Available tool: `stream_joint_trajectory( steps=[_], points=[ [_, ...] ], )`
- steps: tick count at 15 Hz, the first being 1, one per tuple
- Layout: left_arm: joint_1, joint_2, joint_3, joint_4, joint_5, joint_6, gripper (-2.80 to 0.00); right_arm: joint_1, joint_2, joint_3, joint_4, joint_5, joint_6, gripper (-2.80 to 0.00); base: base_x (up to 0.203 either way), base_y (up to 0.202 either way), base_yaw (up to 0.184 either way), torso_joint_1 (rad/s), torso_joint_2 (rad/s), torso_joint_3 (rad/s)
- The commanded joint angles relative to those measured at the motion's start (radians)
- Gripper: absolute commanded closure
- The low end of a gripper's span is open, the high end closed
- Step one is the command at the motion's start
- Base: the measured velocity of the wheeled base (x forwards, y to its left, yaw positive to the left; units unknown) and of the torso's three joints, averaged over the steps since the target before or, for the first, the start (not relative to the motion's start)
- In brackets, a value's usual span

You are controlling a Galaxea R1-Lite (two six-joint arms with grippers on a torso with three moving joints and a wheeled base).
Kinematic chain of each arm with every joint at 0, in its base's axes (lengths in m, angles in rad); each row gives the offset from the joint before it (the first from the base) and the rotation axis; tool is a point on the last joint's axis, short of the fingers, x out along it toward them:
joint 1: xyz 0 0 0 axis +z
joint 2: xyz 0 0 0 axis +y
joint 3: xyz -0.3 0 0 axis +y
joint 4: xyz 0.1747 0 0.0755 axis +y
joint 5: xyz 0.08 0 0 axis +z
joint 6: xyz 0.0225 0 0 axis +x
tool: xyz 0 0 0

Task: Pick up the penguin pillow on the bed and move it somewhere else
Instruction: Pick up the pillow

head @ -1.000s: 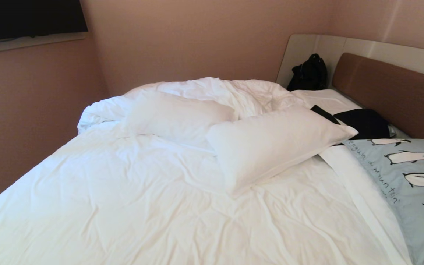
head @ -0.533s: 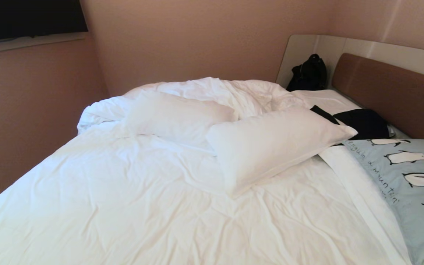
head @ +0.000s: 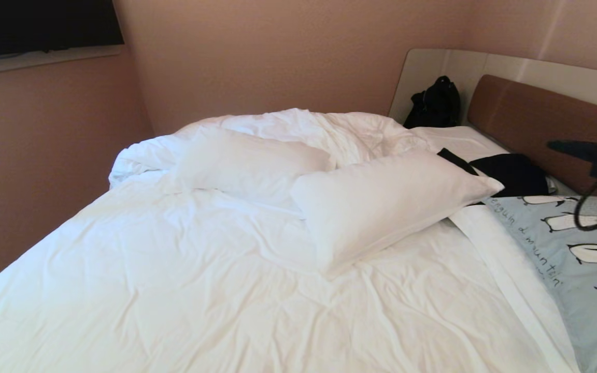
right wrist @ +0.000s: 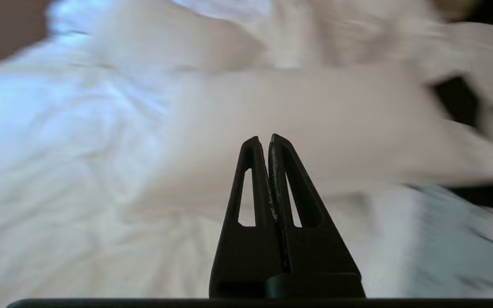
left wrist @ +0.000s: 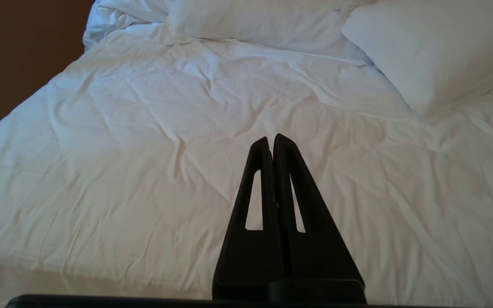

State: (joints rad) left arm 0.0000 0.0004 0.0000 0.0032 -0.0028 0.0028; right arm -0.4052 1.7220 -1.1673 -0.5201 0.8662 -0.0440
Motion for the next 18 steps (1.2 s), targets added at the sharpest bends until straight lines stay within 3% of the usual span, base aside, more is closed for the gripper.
stream_joint_trajectory(
  steps=[1,3,6,12,14,18],
  points=[
    [0.000,0.000,0.000,0.000,0.000,0.000,0.00,0.133,-0.014,0.003,-0.025,-0.711,0.201,0.00,0.000,0.000,0.000,0.000,0.00,0.000],
    [0.000,0.000,0.000,0.000,0.000,0.000,0.00,0.270,-0.068,0.032,-0.034,-0.804,0.250,0.00,0.000,0.000,0.000,0.000,0.00,0.000],
    [0.000,0.000,0.000,0.000,0.000,0.000,0.00,0.389,-0.249,0.102,0.002,-0.793,0.302,0.00,0.000,0.000,0.000,0.000,0.00,0.000],
    [0.000,0.000,0.000,0.000,0.000,0.000,0.00,0.466,-0.753,0.154,0.225,-0.821,0.284,0.00,0.000,0.000,0.000,0.000,0.00,0.000],
    [0.000,0.000,0.000,0.000,0.000,0.000,0.00,0.469,-0.910,0.228,0.291,-0.898,0.241,0.00,0.000,0.000,0.000,0.000,0.00,0.000],
    [0.000,0.000,0.000,0.000,0.000,0.000,0.00,0.470,-1.197,0.420,0.340,-1.136,0.106,0.00,0.000,0.000,0.000,0.000,0.00,0.000]
  ],
)
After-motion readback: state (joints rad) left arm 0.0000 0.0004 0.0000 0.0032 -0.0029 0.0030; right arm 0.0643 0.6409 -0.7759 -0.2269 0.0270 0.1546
